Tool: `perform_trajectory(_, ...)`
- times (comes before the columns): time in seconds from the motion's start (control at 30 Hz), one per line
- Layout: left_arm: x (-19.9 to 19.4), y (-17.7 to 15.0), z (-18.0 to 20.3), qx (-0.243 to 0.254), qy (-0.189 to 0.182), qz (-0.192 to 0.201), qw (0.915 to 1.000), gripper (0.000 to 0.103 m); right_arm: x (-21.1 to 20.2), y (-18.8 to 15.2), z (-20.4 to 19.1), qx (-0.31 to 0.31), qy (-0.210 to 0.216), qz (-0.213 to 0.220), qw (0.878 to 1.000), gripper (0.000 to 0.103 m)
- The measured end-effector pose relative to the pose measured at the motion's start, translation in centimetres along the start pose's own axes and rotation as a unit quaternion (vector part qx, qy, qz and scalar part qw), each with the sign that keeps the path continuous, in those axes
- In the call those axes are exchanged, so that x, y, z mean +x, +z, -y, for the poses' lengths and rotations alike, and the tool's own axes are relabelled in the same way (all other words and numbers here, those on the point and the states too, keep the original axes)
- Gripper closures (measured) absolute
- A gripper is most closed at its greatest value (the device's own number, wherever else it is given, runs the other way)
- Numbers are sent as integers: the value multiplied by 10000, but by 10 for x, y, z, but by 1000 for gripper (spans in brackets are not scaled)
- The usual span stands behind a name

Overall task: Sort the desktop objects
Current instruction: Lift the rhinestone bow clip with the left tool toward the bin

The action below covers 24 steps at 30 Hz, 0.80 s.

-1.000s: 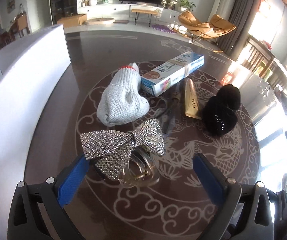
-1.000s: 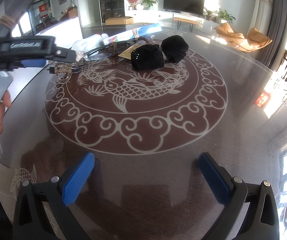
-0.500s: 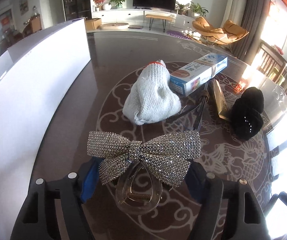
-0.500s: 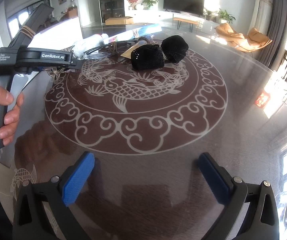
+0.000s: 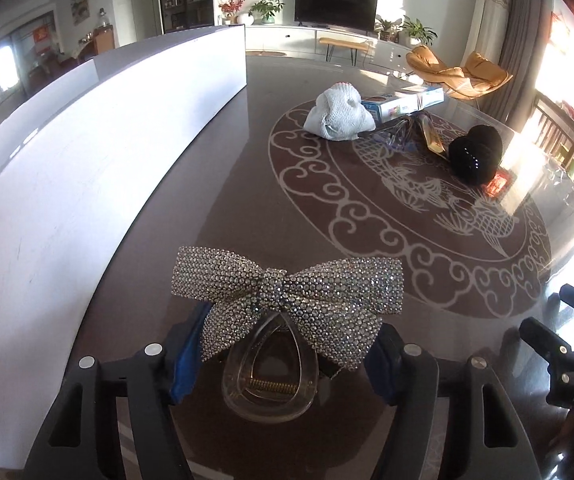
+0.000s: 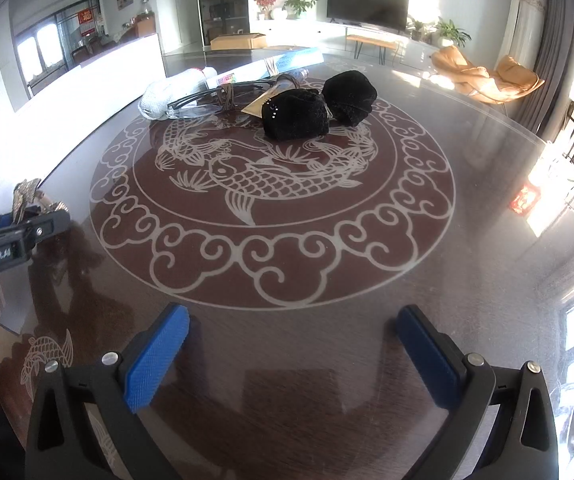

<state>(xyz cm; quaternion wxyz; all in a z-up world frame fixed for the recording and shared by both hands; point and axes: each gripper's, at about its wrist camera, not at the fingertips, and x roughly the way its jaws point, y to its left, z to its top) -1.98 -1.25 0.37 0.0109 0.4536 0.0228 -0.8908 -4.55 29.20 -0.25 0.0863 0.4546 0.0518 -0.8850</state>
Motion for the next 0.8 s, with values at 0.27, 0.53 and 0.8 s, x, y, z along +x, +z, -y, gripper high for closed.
perform_trajectory(0.27,-8,-7,5,146,121,149,9997,36,0,0,0,-1,1,0,10000,0)
perform_trajectory(0.53,-7,-6,5,142,103,177,9997,36,0,0,0,-1,1,0,10000,0)
perform_trajectory(0.8,-7,-6,5,141,84,180,9997,36,-1,0,0,-1,1,0,10000,0)
